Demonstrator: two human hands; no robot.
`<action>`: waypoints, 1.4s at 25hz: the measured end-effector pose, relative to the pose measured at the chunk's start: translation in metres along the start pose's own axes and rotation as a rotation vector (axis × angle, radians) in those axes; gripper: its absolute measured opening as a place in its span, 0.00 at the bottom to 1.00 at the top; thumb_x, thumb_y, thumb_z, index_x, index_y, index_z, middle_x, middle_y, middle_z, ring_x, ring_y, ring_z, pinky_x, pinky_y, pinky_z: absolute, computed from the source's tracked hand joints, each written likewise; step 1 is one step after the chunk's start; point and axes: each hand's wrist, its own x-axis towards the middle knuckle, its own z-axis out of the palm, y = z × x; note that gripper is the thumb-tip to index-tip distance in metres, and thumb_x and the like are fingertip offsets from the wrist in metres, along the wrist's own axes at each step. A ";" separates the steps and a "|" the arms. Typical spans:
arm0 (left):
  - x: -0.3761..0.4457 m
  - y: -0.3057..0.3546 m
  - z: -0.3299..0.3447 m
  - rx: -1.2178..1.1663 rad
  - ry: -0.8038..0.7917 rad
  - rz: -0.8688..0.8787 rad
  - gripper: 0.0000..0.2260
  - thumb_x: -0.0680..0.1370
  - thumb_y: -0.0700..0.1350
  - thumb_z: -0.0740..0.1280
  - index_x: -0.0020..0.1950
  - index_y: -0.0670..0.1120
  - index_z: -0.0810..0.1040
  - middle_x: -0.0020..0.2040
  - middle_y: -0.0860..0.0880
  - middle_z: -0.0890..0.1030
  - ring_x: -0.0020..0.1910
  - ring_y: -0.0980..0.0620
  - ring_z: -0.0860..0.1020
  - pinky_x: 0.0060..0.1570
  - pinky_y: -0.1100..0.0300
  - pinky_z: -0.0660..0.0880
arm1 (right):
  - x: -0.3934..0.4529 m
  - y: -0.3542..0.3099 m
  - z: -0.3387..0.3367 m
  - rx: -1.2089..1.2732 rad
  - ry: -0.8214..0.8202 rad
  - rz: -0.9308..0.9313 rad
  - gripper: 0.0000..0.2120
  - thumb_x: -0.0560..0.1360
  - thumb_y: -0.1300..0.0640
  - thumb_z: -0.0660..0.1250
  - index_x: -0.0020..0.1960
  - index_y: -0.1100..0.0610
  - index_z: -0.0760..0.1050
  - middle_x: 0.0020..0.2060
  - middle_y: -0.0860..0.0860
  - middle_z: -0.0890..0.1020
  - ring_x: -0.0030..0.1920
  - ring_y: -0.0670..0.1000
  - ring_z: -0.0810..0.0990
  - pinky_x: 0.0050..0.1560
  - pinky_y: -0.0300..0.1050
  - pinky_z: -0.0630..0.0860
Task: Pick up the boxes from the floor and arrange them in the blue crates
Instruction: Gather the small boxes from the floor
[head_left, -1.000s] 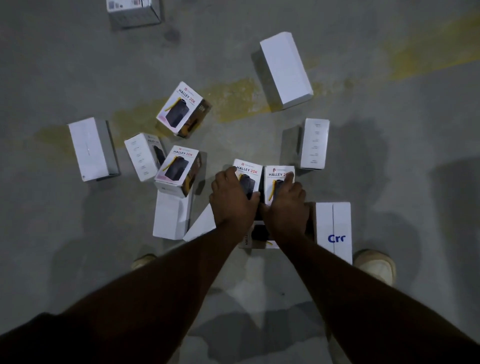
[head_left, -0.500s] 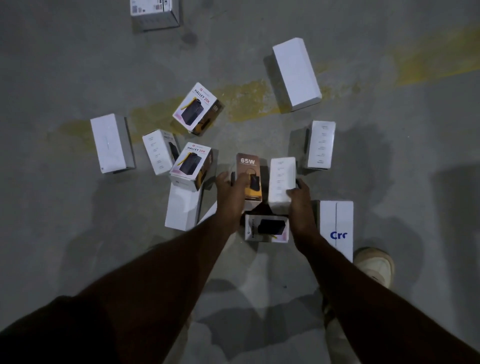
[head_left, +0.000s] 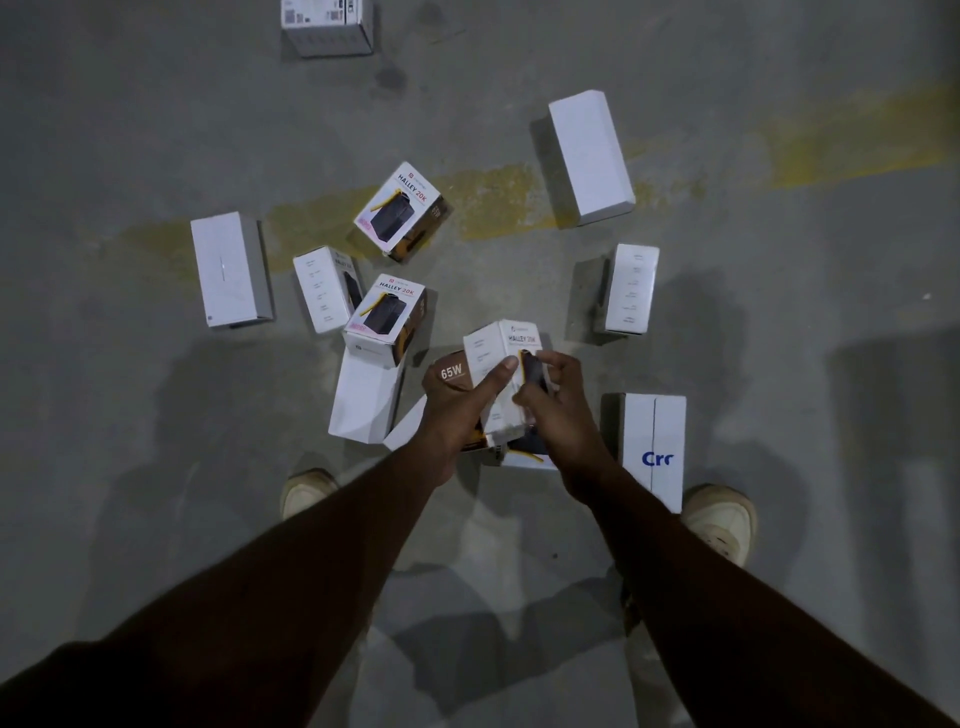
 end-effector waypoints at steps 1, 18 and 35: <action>0.001 -0.003 -0.001 0.014 0.032 0.001 0.29 0.66 0.59 0.80 0.64 0.51 0.80 0.56 0.50 0.86 0.53 0.51 0.85 0.52 0.47 0.83 | -0.001 0.009 0.004 -0.026 0.009 -0.013 0.18 0.77 0.58 0.65 0.63 0.48 0.64 0.63 0.50 0.75 0.61 0.54 0.79 0.54 0.57 0.83; 0.028 -0.032 -0.051 0.135 0.222 -0.212 0.62 0.46 0.62 0.80 0.77 0.59 0.55 0.68 0.46 0.72 0.66 0.45 0.73 0.61 0.38 0.77 | 0.037 0.107 -0.023 -1.667 -0.168 -0.270 0.49 0.69 0.44 0.75 0.80 0.54 0.52 0.75 0.56 0.64 0.76 0.59 0.61 0.76 0.63 0.54; -0.159 0.137 -0.006 0.059 0.171 -0.041 0.52 0.53 0.66 0.79 0.73 0.59 0.63 0.63 0.54 0.79 0.60 0.51 0.80 0.55 0.44 0.81 | -0.144 -0.185 -0.013 -0.028 -0.106 -0.213 0.21 0.76 0.56 0.72 0.63 0.38 0.71 0.61 0.46 0.82 0.58 0.50 0.83 0.51 0.52 0.83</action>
